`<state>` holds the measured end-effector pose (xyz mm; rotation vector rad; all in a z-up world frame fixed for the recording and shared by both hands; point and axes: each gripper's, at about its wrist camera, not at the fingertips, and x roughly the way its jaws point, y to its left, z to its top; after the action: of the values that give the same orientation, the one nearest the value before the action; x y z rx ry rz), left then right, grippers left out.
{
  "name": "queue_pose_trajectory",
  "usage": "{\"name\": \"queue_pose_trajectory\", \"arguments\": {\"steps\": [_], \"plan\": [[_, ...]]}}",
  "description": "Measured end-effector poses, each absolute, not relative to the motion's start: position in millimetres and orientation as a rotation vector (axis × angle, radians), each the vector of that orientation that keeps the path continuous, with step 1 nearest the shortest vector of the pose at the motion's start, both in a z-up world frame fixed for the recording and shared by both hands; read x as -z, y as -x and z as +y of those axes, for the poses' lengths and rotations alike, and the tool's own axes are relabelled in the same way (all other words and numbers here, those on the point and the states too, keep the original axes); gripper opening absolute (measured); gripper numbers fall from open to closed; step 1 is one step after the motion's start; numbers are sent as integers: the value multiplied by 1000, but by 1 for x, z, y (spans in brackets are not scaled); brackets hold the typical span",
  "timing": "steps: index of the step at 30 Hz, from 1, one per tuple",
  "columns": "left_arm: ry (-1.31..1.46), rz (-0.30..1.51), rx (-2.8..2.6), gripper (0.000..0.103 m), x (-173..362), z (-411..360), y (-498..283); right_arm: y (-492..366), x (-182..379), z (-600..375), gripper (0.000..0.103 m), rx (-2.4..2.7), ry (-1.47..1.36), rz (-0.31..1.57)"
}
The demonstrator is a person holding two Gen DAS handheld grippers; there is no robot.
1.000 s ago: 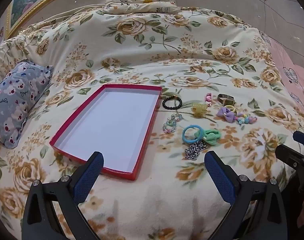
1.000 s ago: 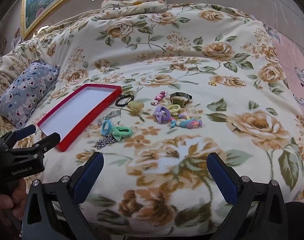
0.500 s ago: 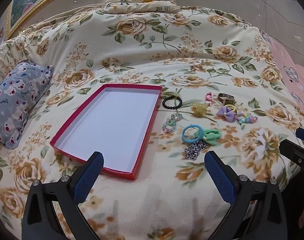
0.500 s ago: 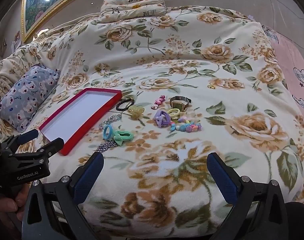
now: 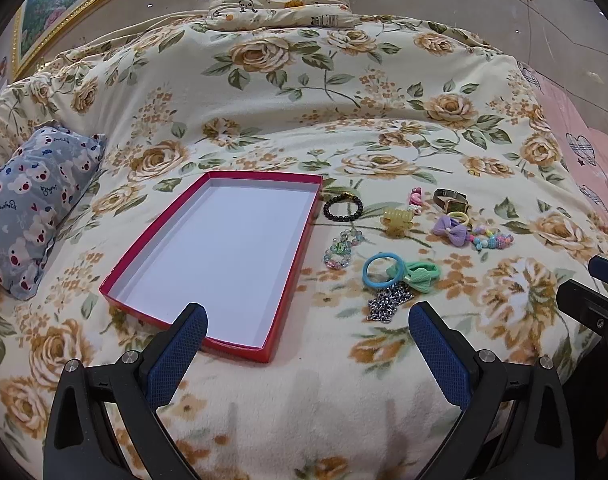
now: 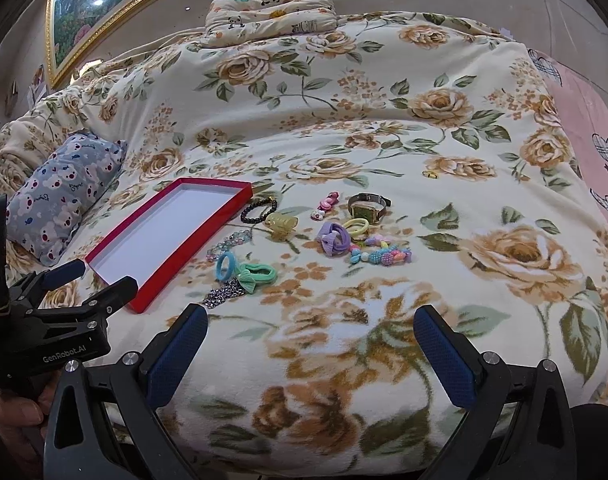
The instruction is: Organize jewelry
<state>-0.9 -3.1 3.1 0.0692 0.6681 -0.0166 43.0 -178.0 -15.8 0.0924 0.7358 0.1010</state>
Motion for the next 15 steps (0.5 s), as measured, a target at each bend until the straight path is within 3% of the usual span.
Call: {"name": "queue_pose_trajectory", "arguments": {"steps": [15], "plan": [[-70, 670, 18, 102, -3, -3, 2, -43, 17, -176, 103, -112, -96, 736]]}}
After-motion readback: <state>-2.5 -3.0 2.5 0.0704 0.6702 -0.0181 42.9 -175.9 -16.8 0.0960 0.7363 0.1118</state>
